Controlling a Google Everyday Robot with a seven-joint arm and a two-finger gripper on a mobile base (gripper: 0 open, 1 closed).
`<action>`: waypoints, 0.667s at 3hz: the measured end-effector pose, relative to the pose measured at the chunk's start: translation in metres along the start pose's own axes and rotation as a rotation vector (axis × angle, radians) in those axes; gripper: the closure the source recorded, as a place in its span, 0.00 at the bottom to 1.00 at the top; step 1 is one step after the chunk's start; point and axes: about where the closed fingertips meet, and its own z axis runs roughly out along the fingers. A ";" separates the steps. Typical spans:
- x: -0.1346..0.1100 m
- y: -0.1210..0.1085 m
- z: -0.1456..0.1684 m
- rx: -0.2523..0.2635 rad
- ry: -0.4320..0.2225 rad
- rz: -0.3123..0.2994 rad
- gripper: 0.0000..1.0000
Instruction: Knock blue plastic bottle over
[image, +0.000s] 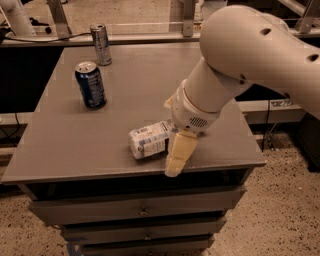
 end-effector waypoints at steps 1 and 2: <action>0.000 -0.005 0.011 -0.007 0.010 -0.003 0.17; 0.001 -0.009 0.017 -0.010 0.017 -0.004 0.43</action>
Offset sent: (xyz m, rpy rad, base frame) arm 0.0176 0.0050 -0.0204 -0.0234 0.0127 0.0036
